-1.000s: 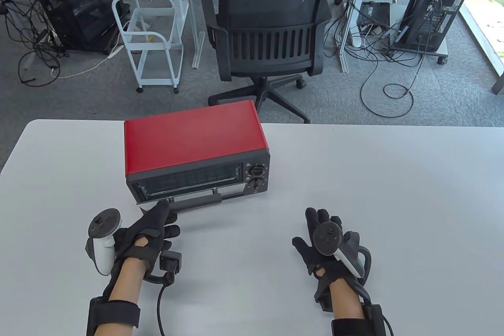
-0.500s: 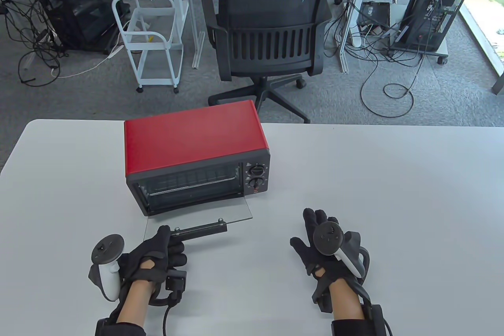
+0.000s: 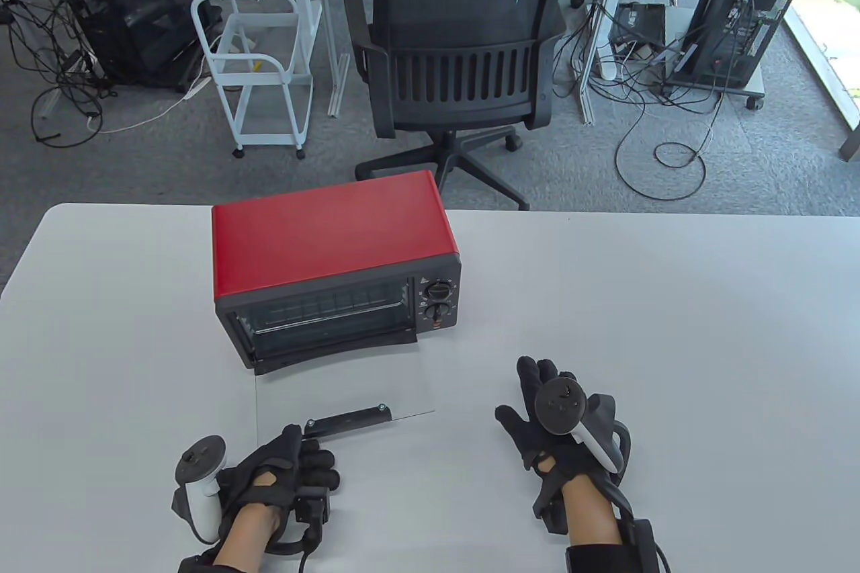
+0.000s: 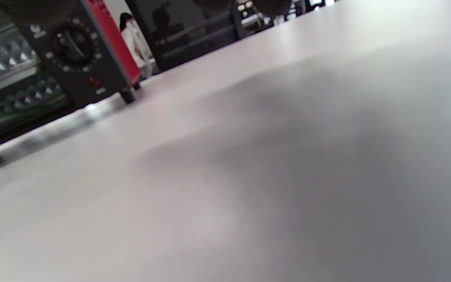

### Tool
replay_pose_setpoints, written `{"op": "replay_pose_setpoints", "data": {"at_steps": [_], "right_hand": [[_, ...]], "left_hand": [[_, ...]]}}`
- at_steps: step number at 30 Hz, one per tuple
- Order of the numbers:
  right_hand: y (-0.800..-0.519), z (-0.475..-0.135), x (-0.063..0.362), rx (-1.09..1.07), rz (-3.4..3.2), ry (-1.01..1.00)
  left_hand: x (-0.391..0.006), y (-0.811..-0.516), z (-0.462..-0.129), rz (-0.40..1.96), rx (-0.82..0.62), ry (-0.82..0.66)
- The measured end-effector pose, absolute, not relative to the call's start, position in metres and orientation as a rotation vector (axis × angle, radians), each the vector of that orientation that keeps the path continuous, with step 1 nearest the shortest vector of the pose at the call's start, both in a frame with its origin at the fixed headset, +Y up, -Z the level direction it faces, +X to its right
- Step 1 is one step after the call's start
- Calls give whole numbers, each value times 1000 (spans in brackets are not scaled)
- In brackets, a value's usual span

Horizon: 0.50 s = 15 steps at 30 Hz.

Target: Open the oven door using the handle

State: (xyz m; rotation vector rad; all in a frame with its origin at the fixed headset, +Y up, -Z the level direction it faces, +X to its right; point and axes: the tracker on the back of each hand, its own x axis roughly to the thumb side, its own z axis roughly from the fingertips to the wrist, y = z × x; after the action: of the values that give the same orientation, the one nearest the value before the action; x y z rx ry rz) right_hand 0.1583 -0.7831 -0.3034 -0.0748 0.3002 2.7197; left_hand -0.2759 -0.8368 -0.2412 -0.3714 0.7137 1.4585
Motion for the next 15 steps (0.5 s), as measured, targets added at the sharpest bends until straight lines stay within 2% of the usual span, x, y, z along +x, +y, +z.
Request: {"op": "replay_pose_setpoints", "data": {"at_steps": [12,14,15], "right_hand": [[-783,-304,159,-75,2732,317],[-784,-304,160,-80,2735,329],[-784,-304,160,-85,2739,334]], "left_hand": [[-274,-842,-244,1383,-468,687],[-266,-839,-246,1353,-580,588],[-258,-832,-249,1286,-571,491]]}}
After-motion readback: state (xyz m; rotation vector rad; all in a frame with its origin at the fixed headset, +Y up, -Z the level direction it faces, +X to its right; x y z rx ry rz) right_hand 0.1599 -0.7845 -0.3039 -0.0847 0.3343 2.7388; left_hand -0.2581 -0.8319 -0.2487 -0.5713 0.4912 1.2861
